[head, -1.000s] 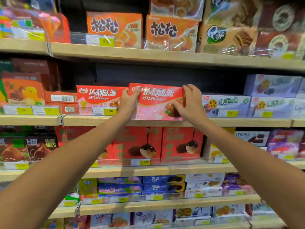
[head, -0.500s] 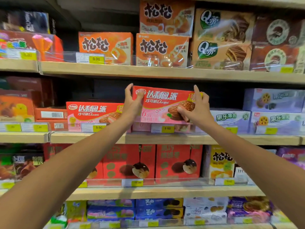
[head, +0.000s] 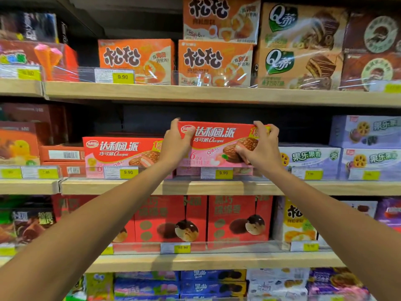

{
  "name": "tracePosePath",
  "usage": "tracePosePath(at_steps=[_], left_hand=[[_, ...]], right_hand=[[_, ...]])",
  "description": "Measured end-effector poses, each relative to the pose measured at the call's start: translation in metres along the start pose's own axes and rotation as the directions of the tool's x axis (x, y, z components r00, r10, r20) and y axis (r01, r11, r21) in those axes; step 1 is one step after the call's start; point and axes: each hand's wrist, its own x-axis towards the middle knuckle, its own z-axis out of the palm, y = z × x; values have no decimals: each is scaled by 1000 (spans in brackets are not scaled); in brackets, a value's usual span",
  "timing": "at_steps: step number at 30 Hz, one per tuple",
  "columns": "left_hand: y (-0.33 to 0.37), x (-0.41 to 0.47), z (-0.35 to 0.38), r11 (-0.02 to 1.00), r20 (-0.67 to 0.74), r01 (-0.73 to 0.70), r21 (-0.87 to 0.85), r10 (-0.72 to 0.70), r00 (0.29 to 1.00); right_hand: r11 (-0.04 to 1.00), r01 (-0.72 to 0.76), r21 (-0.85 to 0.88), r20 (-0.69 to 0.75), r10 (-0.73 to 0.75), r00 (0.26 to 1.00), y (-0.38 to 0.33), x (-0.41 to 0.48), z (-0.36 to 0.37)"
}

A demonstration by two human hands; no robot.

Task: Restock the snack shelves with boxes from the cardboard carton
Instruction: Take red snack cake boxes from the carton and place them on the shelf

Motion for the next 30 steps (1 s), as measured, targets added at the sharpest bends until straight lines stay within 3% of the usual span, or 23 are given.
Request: tracePosePath(at_steps=[10, 15, 19, 24, 30], left_hand=[[-9, 5, -5, 913, -68, -186, 362, 225, 972], [-27, 4, -4, 864, -46, -221, 452, 270, 962], [-31, 2, 4, 755, 65, -354, 552, 385, 921], [-31, -2, -2, 835, 88, -346, 427, 343, 935], [-36, -20, -17, 976, 22, -207, 72, 205, 978]], right_hand=[[999, -31, -34, -75, 29, 997, -6, -4, 28], [981, -95, -171, 35, 103, 994, -5, -13, 39], [968, -139, -207, 114, 165, 980, -7, -14, 40], [945, -195, -263, 145, 239, 960, -21, -20, 39], [941, -176, -290, -17, 179, 984, -52, -41, 46]])
